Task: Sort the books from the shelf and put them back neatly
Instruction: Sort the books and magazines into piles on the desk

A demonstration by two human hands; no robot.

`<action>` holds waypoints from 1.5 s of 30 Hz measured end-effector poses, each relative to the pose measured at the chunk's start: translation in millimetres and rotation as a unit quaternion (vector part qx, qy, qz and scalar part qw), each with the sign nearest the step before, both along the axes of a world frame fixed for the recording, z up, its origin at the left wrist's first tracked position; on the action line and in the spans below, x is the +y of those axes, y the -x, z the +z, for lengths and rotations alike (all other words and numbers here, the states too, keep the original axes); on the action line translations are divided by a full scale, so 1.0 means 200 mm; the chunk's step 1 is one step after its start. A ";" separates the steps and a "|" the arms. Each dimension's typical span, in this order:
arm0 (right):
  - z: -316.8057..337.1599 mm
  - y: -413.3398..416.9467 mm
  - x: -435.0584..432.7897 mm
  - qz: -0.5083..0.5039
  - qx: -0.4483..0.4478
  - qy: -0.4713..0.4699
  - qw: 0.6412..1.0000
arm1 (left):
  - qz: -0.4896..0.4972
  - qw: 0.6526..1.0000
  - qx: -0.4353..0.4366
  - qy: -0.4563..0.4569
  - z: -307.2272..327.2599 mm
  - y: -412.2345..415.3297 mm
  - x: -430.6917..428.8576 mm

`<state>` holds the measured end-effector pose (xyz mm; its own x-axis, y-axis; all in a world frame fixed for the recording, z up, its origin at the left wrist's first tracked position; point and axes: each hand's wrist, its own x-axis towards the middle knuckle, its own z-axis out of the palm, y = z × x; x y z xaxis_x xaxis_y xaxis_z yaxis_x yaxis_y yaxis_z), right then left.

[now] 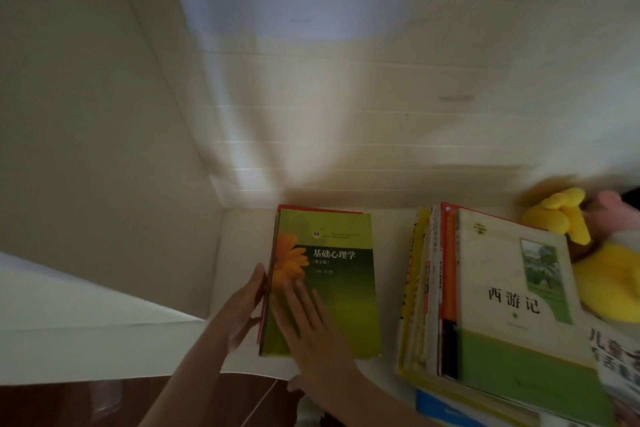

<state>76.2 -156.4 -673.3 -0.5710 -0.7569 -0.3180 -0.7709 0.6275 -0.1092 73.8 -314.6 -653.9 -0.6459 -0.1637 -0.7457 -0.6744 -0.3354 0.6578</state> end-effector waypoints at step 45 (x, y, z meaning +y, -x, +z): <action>0.07 0.53 0.19 -0.617 -0.338 0.249 0.665 | 0.029 0.965 0.260 -0.008 -0.76 0.31 -0.17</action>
